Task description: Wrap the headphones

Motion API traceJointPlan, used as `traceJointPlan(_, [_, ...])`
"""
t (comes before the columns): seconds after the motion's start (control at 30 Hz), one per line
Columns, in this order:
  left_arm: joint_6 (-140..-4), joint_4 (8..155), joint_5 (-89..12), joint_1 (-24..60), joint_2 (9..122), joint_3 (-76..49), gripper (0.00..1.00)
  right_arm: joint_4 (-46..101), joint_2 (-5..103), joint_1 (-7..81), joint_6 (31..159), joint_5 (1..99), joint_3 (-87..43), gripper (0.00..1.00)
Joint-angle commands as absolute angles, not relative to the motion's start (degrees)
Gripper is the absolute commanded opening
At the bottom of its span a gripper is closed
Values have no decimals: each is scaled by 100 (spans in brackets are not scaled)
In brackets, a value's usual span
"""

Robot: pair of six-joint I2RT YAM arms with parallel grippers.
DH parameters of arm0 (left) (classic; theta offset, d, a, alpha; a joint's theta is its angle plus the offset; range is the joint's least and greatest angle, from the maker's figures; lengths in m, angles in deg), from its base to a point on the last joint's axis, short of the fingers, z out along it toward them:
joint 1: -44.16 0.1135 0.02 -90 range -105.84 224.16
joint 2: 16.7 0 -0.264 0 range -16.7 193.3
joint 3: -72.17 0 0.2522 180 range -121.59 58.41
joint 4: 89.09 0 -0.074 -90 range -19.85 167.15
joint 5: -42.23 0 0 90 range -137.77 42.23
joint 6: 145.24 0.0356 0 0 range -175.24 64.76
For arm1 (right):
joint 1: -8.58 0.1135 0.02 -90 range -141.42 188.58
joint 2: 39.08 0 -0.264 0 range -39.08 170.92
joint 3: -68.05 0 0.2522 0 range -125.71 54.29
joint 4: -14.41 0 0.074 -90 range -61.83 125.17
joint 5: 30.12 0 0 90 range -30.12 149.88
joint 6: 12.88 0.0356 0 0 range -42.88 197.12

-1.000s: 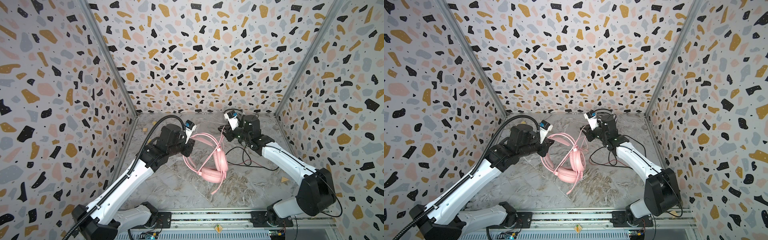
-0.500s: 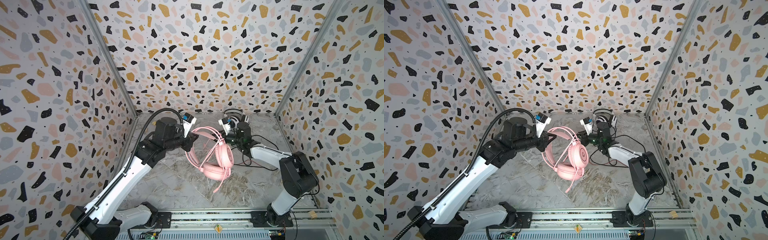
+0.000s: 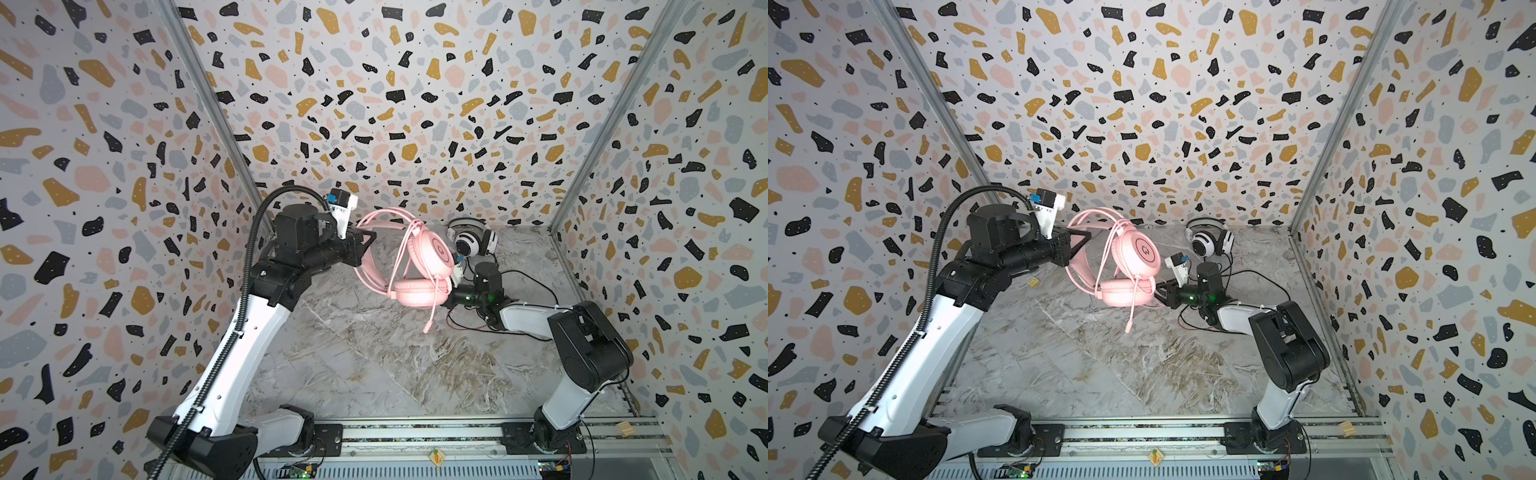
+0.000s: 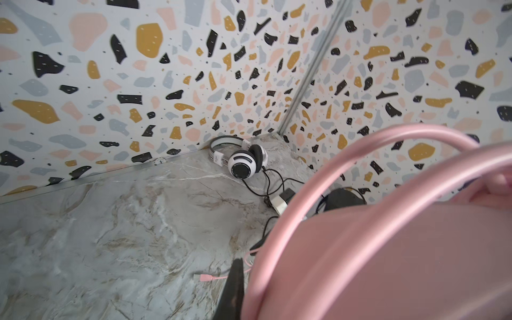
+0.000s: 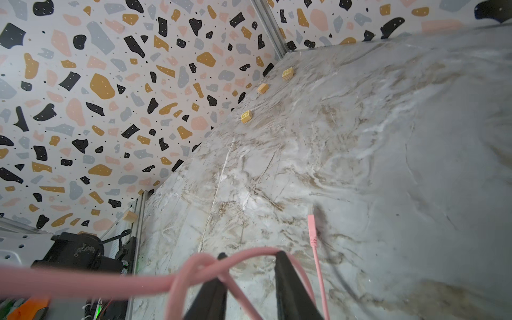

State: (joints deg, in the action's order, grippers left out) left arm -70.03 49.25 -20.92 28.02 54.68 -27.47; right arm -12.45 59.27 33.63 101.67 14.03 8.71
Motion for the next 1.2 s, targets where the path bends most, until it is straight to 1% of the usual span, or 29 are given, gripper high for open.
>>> traceJointPlan(0.0, [-7587,5786,-1659,3159,5409,-2938,0,-1682,5590,3323,10304,1260,1115,32])
traceJointPlan(0.1, [-7626,5792,-1611,3457,5505,-3025,0,-1966,5442,3249,10450,1140,1387,32])
traceJointPlan(0.17, [-7609,5817,-1628,3598,5565,-3039,0,-2037,5327,3179,10493,1101,1532,29])
traceJointPlan(0.27, [-7608,5785,-1760,3867,5674,-3036,0,-2108,5158,3078,10611,970,1685,29])
traceJointPlan(0.3, [-7614,5790,-1803,3954,5688,-3027,0,-2176,5097,3041,10687,917,1748,28])
traceJointPlan(0.33, [-7642,5804,-1892,4025,5704,-3018,0,-2277,5034,3000,10757,886,1840,25])
traceJointPlan(0.37, [-7733,5863,-1984,4104,5700,-2974,0,-2330,4985,2964,10814,876,1900,23])
traceJointPlan(0.4, [-7914,5996,-2057,4215,5674,-2885,0,-2342,4941,2918,10855,881,1955,22])
traceJointPlan(0.53, [-8873,6814,-2449,4596,5503,-2470,0,-2227,4874,2861,10859,905,2057,21])
traceJointPlan(0.67, [-9089,6817,-2831,4649,5606,-2655,0,-2403,4809,2852,11001,911,2233,23])
traceJointPlan(0.7, [-9118,6843,-2897,4668,5622,-2658,0,-2455,4767,2849,11049,920,2279,20])
traceJointPlan(0.77, [-9159,6845,-2954,4734,5674,-2675,0,-2433,4666,2845,11069,961,2330,10])
traceJointPlan(0.83, [-9155,6802,-2961,4780,5730,-2703,0,-2395,4560,2835,11074,1024,2378,5])
traceJointPlan(0.87, [-9159,6801,-2925,4784,5735,-2694,0,-2395,4532,2819,11085,1058,2405,5])
traceJointPlan(0.9, [-9180,6820,-2842,4785,5731,-2668,0,-2349,4533,2818,11089,1091,2398,5])
traceJointPlan(1.17, [-9067,6693,-2652,4785,5643,-2615,0,-2084,5004,3066,11026,1269,2065,18])
